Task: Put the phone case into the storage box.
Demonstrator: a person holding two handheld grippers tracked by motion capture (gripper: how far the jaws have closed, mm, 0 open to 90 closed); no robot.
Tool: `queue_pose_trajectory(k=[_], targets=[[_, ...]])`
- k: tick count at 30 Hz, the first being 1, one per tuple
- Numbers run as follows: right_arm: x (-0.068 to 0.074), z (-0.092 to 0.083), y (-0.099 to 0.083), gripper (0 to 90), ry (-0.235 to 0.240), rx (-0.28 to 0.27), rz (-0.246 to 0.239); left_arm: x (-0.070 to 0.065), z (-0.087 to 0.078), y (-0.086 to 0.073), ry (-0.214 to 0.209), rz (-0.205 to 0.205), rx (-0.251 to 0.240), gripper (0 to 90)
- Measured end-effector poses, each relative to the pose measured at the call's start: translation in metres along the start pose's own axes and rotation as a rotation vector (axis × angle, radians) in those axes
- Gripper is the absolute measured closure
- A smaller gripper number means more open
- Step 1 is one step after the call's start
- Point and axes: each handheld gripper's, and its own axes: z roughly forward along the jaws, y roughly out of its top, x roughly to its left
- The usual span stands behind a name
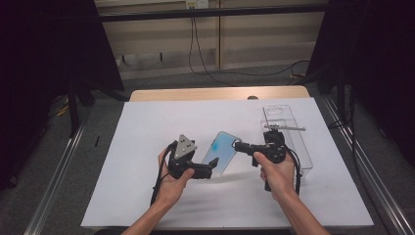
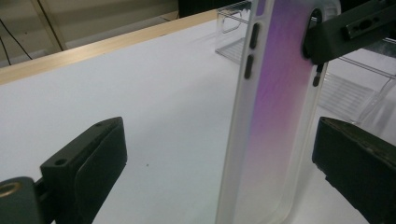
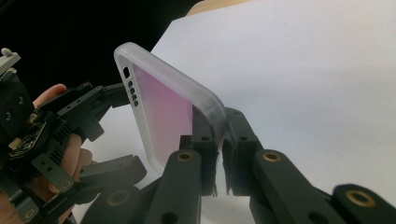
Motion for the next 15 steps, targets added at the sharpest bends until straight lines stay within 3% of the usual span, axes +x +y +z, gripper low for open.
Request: queue_pose_trajectory(k=[2, 9, 15], targets=[[0.0, -0.001, 0.001, 84.4, -0.002, -0.005, -0.003, 0.002, -0.002, 0.0, -0.009, 0.006, 0.003, 2.9], [-0.003, -0.002, 0.002, 84.3, -0.019, -0.008, -0.021, 0.001, -0.006, -0.005, 0.069, 0.038, 0.015, 2.0], [-0.004, -0.005, 0.002, 84.3, -0.024, -0.015, -0.037, 0.009, -0.017, -0.01, 0.1, 0.029, 0.0, 3.0]])
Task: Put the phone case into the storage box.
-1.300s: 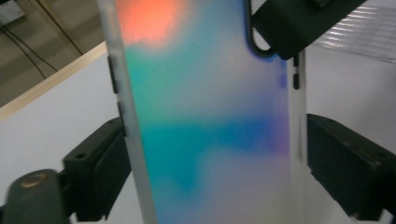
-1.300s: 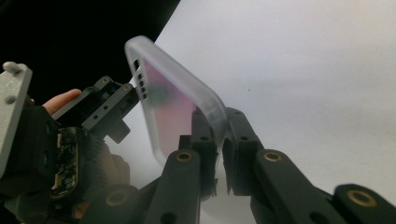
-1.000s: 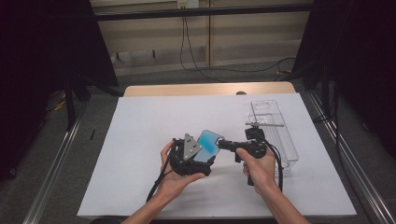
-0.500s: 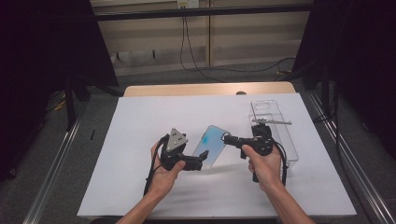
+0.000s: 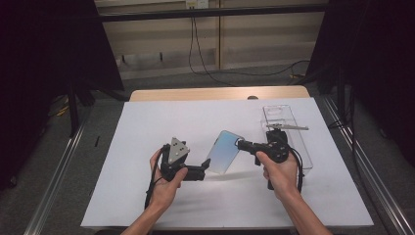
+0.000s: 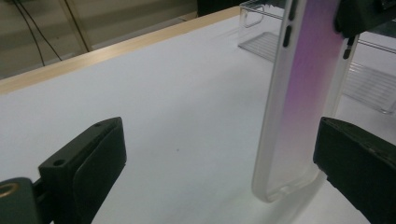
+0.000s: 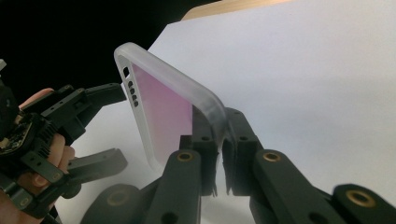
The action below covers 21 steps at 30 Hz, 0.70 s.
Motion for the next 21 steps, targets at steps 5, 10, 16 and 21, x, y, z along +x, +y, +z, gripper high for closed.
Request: queue_pose_trajectory(k=[5, 10, 16, 21], targets=[[-0.002, 0.0, 0.001, 84.3, -0.006, -0.001, -0.008, 0.009, -0.008, -0.007, 0.032, -0.008, -0.022, 4.3], [-0.004, -0.001, 0.002, 84.3, -0.011, -0.007, -0.009, 0.017, -0.011, -0.01, 0.047, -0.034, -0.039, 5.5], [-0.006, -0.006, 0.004, 84.3, -0.02, -0.022, -0.009, 0.019, -0.01, -0.014, 0.037, -0.024, -0.063, 5.0], [-0.006, -0.01, 0.006, 84.3, -0.029, -0.029, -0.022, 0.026, -0.012, -0.019, 0.026, -0.061, -0.112, 5.8]])
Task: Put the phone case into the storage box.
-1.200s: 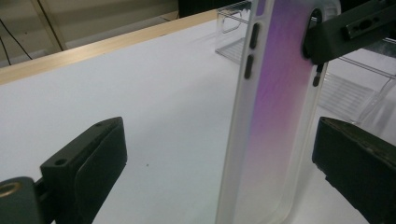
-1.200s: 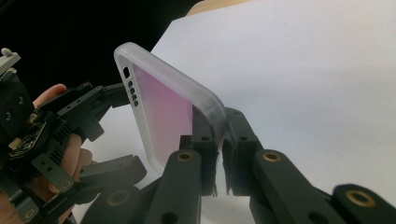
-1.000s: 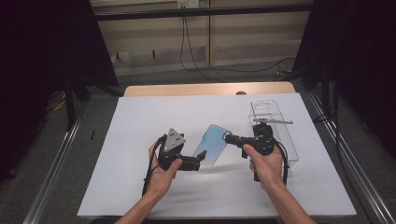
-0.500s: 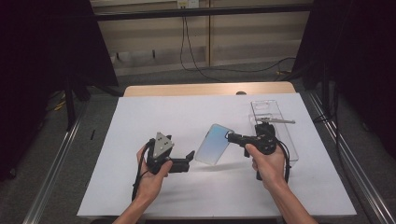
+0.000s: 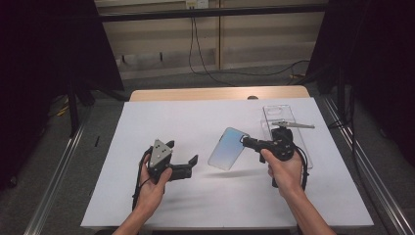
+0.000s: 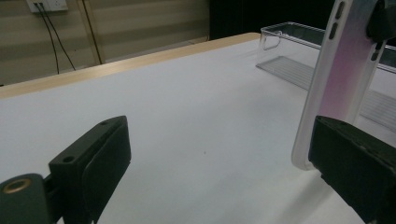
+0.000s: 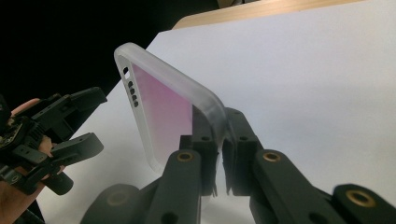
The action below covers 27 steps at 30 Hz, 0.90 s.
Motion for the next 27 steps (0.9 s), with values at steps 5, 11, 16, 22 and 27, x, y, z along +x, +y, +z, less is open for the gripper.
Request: queue_pose_trajectory(k=[5, 11, 16, 22, 27], targets=[[-0.002, -0.004, 0.002, 84.3, -0.005, -0.009, 0.0, 0.005, -0.006, -0.002, -0.009, 0.012, -0.006, 5.2], [-0.003, -0.012, 0.008, 84.3, -0.014, -0.031, -0.002, 0.009, -0.017, -0.002, -0.008, 0.039, -0.033, 3.0], [-0.004, -0.016, 0.01, 84.3, -0.01, -0.041, -0.007, 0.015, -0.027, -0.004, 0.007, 0.041, -0.035, 3.0], [-0.005, -0.016, 0.01, 84.3, -0.007, -0.045, -0.016, 0.024, -0.042, -0.009, 0.041, 0.046, -0.057, 2.4], [-0.005, -0.016, 0.01, 84.3, -0.006, -0.051, -0.025, 0.035, -0.051, -0.015, 0.061, 0.04, -0.061, 2.3]])
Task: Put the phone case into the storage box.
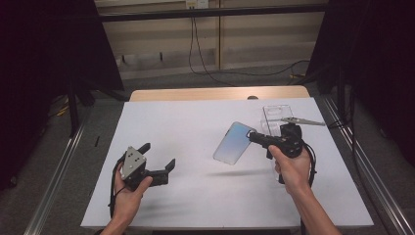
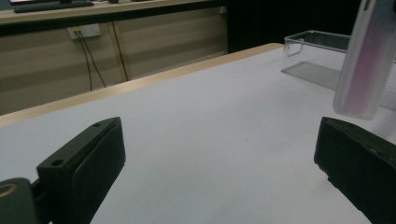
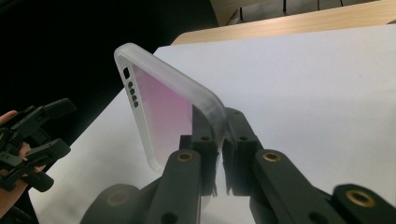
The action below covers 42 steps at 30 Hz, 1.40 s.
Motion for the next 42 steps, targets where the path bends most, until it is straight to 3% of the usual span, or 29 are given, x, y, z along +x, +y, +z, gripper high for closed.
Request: queue_pose_trajectory(k=[8, 14, 17, 21, 24, 29, 42], targets=[[0.001, -0.002, 0.002, 84.3, -0.021, -0.014, -0.037, 0.013, -0.009, -0.013, 0.027, -0.059, -0.007, 2.4], [-0.002, -0.007, 0.007, 84.2, -0.036, -0.042, -0.07, 0.019, -0.012, -0.022, 0.05, -0.073, 0.001, 2.7], [-0.004, -0.009, 0.011, 84.3, -0.05, -0.055, -0.086, 0.019, -0.015, -0.024, 0.057, -0.078, -0.013, 2.7], [-0.005, -0.013, 0.018, 84.3, -0.066, -0.074, -0.121, 0.018, -0.019, -0.028, 0.054, -0.054, -0.033, 3.0], [-0.006, -0.016, 0.025, 84.3, -0.084, -0.089, -0.138, 0.017, -0.02, -0.031, 0.042, -0.082, -0.041, 3.1], [-0.011, -0.023, 0.037, 84.3, -0.106, -0.111, -0.156, 0.015, -0.021, -0.032, 0.046, -0.089, -0.06, 2.9], [-0.023, -0.038, 0.061, 84.3, -0.167, -0.126, -0.19, 0.005, -0.023, -0.031, 0.044, -0.064, -0.049, 3.5]])
